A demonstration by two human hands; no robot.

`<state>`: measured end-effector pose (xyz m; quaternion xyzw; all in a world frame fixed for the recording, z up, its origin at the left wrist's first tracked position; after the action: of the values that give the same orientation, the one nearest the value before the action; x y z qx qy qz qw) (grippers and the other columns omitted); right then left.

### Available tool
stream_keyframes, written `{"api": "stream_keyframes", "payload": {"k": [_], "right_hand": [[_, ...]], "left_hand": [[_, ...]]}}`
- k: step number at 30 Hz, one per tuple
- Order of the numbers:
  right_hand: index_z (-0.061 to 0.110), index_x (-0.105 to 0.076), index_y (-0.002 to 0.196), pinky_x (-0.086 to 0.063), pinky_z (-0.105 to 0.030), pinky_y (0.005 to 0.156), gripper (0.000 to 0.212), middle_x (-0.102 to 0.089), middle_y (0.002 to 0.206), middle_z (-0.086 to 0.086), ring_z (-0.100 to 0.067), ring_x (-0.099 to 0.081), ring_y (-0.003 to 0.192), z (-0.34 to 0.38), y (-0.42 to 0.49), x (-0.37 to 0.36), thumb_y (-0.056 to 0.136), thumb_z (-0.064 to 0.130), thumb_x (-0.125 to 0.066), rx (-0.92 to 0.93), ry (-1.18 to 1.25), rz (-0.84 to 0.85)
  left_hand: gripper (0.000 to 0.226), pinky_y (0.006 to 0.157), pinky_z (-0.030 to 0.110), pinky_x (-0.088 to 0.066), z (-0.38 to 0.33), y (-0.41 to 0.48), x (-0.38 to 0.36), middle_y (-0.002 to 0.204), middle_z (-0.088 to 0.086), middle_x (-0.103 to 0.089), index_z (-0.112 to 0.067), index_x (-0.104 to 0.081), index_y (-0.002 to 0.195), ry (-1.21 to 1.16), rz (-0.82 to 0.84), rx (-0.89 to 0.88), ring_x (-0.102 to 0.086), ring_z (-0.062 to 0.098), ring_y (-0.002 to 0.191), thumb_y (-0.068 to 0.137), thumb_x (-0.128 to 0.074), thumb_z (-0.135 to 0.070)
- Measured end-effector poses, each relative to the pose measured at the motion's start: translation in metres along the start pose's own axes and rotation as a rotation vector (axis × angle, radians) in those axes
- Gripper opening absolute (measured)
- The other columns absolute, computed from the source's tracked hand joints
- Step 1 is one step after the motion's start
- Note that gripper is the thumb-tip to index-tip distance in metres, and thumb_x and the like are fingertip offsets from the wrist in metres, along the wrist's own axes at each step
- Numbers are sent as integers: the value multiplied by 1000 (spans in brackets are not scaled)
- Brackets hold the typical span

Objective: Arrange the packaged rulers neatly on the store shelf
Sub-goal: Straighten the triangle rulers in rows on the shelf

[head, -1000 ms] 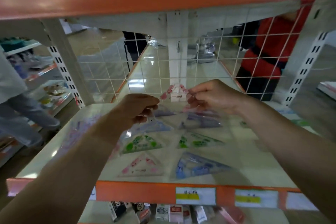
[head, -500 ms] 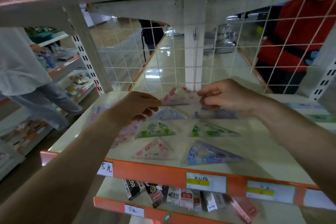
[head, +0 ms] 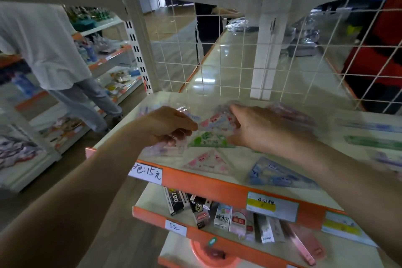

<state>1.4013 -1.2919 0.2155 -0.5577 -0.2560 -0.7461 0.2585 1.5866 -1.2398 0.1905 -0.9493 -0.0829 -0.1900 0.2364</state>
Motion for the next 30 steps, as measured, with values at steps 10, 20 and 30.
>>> {"api": "stream_keyframes", "payload": {"k": [10,20,30], "right_hand": [[23,-51,124,-55,-34,75,51,-62,98,2,-17,-61,85,12,-2,-15,79,35,-71,9,-46,263],[17,-52,127,-54,-31,77,54,-63,109,1,-17,-62,93,37,-7,-34,81,42,-66,84,-151,492],[20,-49,133,-46,-28,81,50,-58,121,2,-15,-57,104,16,0,-12,90,43,-58,-15,143,309]], "left_hand": [[11,41,22,-39,4,-2,9,64,5,-64,-7,-68,79,15,-36,34,-50,13,48,85,-67,-16],[30,48,25,-32,-11,5,19,67,7,-52,-7,-62,77,-343,-55,33,-43,15,49,92,-50,-29],[15,48,22,-42,-28,4,6,68,7,-53,-6,-58,81,-543,53,-40,-50,14,55,92,-47,-3]]}}
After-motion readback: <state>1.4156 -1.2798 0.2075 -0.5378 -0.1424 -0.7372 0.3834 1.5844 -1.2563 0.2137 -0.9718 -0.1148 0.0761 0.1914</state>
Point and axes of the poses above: each hand's wrist, its own y-axis towards the middle knuckle, its own x-axis out of the back of the hand, z = x × y, the point moved 5 cm from there along y, towards the middle knuckle
